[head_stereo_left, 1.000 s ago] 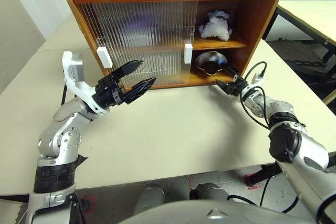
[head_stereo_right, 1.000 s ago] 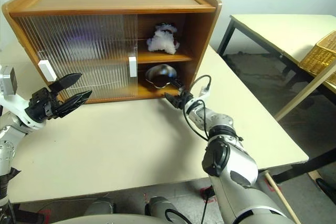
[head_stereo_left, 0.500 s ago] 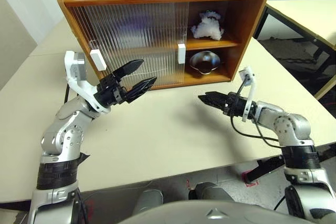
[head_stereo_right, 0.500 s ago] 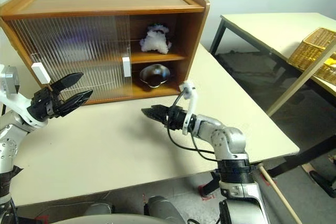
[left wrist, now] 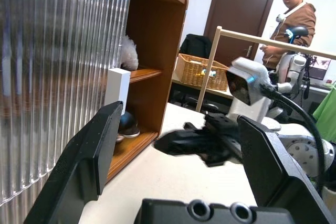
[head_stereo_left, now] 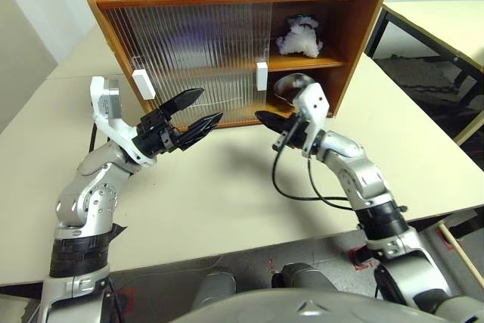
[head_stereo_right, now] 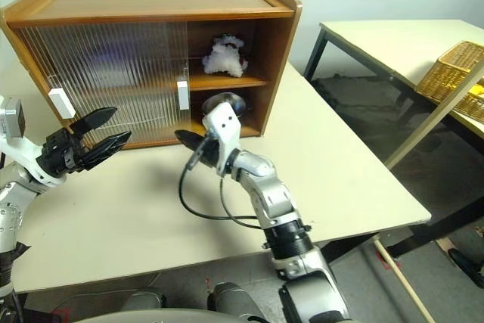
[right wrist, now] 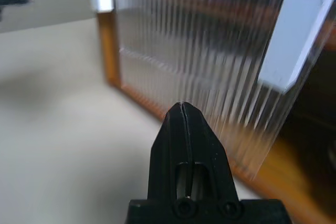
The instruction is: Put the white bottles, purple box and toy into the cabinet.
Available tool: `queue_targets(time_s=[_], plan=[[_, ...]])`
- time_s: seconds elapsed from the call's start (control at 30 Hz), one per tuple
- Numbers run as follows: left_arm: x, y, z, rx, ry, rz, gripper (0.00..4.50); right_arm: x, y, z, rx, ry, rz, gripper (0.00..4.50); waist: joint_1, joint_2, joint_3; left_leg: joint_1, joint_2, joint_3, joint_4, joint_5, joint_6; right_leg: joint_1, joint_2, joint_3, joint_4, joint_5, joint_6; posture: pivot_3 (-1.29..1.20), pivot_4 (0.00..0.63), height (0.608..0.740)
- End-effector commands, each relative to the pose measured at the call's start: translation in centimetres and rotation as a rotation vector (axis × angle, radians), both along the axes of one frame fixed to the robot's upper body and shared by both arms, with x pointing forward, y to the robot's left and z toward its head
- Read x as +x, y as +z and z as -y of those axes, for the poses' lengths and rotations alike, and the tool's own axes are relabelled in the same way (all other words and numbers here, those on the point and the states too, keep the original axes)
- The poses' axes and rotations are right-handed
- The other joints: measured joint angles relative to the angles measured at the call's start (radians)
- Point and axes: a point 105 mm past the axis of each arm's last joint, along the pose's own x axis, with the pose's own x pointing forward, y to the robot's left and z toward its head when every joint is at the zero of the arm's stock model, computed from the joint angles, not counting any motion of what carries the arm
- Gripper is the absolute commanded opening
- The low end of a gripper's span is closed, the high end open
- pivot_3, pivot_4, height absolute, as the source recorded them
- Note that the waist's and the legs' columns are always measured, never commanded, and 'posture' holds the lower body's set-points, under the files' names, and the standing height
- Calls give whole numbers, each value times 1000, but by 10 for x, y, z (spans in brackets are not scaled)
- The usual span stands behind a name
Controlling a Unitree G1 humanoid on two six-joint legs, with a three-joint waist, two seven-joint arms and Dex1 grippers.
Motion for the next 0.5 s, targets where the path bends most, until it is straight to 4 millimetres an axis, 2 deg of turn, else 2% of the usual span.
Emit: queue_targets(time_s=[0.03,0.23,0.5], plan=[[-2,2,0,15,1,8,4500,7,5,-11,-19,-25,63,16,2,0,0,-1,0,0,0,0,0,-1,0,0,0,0,-1,26,7,740],[-2,2,1,15,1,7,4500,19,15,-27,3,-121,109,16,8,0,0,-2,1,-1,-2,-1,-2,-3,0,0,0,2,-3,29,9,740],[-3,1,2,13,0,5,4500,30,25,-18,48,-283,157,16,10,0,0,-11,4,-2,-1,-1,-2,-11,-1,-1,0,7,-5,26,10,740]])
